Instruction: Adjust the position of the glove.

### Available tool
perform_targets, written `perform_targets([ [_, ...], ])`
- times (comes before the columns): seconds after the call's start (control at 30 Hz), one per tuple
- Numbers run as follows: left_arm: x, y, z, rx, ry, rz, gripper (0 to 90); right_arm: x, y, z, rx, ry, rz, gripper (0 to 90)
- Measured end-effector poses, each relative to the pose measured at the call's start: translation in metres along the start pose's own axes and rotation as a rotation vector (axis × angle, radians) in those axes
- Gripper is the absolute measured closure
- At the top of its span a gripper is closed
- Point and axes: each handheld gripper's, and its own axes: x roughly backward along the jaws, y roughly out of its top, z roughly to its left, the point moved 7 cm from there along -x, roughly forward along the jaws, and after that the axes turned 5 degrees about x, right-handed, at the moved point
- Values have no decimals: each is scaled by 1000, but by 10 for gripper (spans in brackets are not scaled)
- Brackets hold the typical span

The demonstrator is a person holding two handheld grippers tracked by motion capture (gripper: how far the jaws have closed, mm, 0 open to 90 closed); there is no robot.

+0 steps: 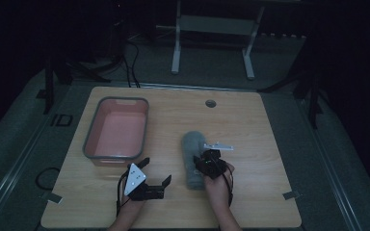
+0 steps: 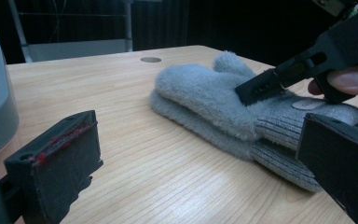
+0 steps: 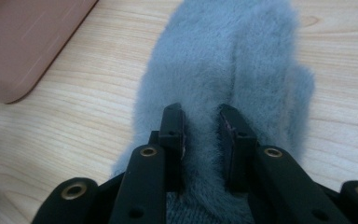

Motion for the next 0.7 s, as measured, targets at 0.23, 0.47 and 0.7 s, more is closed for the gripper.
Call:
perform_targets([
  [0.23,0,0,0,0,0,0,1,-2,-2,-2,-21,23,-12,640],
  [0.47,0,0,0,1,0,-1,0,16,6,-9,-20,-1,-57,560],
  [0.7,0,0,0,-1,1,0,1,23,7,-28,-22,-32,-44,726],
])
